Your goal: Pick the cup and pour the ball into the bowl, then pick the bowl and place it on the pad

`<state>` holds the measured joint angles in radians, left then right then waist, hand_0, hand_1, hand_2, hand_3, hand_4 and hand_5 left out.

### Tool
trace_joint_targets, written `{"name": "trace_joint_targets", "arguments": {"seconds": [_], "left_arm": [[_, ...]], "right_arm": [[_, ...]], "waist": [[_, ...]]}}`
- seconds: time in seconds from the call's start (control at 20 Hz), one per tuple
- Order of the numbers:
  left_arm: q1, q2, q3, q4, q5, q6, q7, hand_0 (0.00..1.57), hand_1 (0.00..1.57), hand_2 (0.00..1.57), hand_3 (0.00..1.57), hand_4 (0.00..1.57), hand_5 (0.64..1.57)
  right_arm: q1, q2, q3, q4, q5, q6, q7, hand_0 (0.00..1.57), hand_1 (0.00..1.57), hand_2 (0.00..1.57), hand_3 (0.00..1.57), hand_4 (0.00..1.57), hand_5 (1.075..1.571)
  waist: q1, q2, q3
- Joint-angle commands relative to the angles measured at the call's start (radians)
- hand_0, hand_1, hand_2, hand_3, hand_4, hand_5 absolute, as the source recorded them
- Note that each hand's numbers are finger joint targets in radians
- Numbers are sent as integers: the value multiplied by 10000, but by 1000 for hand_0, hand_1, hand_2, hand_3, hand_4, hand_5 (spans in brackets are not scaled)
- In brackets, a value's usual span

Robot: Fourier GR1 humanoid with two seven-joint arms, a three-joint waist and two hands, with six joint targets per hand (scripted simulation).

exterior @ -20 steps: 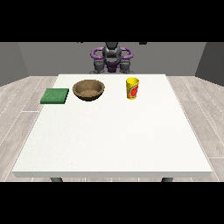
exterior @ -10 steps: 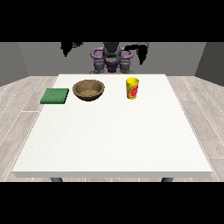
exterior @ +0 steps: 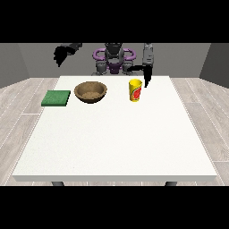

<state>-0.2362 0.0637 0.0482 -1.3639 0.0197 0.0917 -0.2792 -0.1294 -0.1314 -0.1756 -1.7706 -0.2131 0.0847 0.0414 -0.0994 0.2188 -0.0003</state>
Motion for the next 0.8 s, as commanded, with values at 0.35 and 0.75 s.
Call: {"name": "trace_joint_targets", "arguments": {"seconds": [0.35,0.75], "left_arm": [[-952,-61,405,3558,-141,-301,-2013,0,0,0,0,203,1429],[-1970,-238,1267,6093,120,195,-3718,0,0,0,0,887,1555]], "right_arm": [[-299,-752,-1033,2094,-479,812,-921,0,0,0,0,669,1562],[-349,-995,-973,1857,-682,1267,-899,0,0,0,0,674,1566]], "waist": [[203,-427,2],[-367,156,-1]]}}
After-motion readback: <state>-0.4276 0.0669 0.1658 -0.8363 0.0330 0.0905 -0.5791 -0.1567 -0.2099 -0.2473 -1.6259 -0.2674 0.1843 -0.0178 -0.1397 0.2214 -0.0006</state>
